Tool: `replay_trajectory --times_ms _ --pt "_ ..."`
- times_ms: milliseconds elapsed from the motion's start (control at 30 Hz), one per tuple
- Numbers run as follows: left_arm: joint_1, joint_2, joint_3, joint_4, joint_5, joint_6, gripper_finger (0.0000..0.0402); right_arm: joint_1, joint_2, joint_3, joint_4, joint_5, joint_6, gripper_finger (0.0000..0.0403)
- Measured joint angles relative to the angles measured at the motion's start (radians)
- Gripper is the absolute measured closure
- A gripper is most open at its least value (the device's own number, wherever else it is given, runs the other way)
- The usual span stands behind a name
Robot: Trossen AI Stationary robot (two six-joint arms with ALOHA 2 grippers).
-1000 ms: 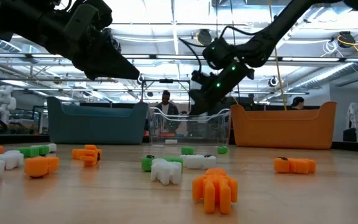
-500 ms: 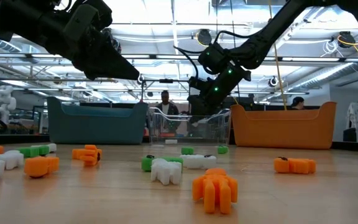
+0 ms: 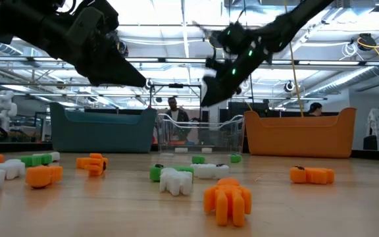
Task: Sort Halloween decoration
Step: Put the green skeleton toy into the blue bin
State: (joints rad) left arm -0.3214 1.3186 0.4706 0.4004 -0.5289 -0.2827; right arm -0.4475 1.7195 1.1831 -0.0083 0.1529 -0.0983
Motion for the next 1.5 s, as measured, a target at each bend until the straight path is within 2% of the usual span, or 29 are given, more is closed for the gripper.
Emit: replay_trajectory --times_ms 167,267,367,500,733,900,1067,1167,1267,1367,1500 --pt "-0.006 0.000 0.000 -0.062 0.000 -0.084 0.0315 0.107 -0.135 -0.005 -0.172 -0.091 0.007 0.0253" --pt "-0.029 0.000 0.000 -0.084 0.000 -0.113 0.0315 0.218 -0.206 -0.048 -0.224 -0.129 0.010 0.0258" --pt "-0.072 0.000 0.000 -0.086 0.000 -0.101 0.0315 0.342 -0.260 -0.131 -0.218 -0.129 0.051 0.0261" --pt "-0.137 0.000 0.000 -0.089 0.000 -0.097 0.0315 0.507 -0.298 -0.271 -0.089 -0.097 0.120 0.0261" --pt "-0.240 0.000 0.000 -0.083 -0.009 -0.096 0.0315 0.736 -0.276 -0.455 0.245 -0.002 0.175 0.0261" --pt "-0.291 0.011 0.000 -0.037 -0.076 -0.098 0.0315 0.834 -0.244 -0.471 0.291 0.079 0.220 0.0261" --pt "-0.321 0.084 0.031 0.020 -0.103 -0.054 0.0315 0.909 -0.162 -0.472 0.367 0.214 0.245 0.0261" --pt "-0.333 0.138 0.068 0.009 -0.162 -0.063 0.0315 0.942 -0.116 -0.472 0.400 0.185 0.278 0.0261" --pt "-0.338 0.173 0.101 -0.022 -0.216 -0.132 0.0315 0.979 -0.089 -0.472 0.401 0.179 0.331 0.0261" --pt "-0.342 0.186 0.130 -0.147 -0.287 -0.259 0.0315 1.008 -0.082 -0.472 0.401 0.185 0.348 0.0261" --pt "-0.342 0.199 0.148 -0.316 -0.295 -0.415 0.0315 1.023 -0.082 -0.472 0.420 0.188 0.347 0.0261"
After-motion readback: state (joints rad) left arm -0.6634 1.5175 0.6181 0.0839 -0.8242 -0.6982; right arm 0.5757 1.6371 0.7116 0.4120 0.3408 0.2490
